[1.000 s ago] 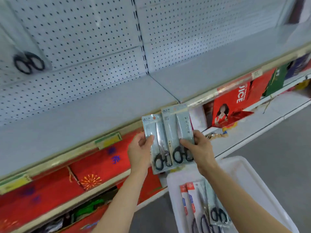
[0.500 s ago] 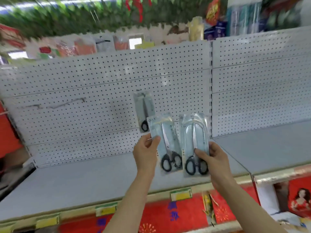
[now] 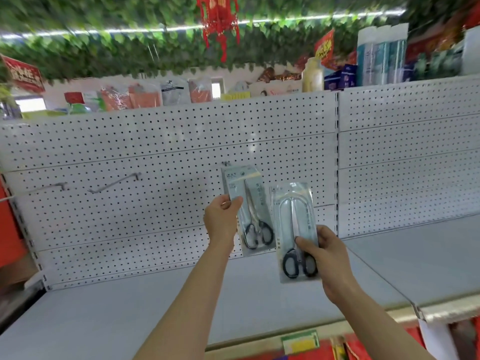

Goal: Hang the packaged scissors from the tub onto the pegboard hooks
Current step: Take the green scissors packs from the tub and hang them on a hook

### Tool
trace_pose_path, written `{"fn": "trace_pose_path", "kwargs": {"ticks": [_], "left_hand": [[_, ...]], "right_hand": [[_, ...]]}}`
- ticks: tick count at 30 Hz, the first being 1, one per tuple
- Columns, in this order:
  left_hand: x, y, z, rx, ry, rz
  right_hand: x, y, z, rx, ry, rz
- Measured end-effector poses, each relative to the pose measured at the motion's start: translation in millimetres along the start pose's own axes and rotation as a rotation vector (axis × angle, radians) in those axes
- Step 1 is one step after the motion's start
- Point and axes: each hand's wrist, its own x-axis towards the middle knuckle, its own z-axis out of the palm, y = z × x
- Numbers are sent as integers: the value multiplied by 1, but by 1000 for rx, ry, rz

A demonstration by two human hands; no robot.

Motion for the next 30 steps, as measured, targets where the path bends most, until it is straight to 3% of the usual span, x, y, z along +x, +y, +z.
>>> {"fn": "trace_pose_path", "kwargs": {"ticks": [14, 22, 25, 27, 30], "left_hand": [[35, -23, 9, 145, 11, 12], [59, -28, 4, 326, -4, 107], [56, -21, -8, 318, 68, 288], [50, -9, -15, 374, 90, 522], [45, 10, -20, 491, -23, 770]], "right_hand": [[22, 5, 21, 11, 0, -15], [36, 5, 50, -4, -45, -11], [44, 6, 62, -6, -71, -14], [48, 6, 71, -4, -89, -18], [54, 7, 85, 19, -113, -13]]}}
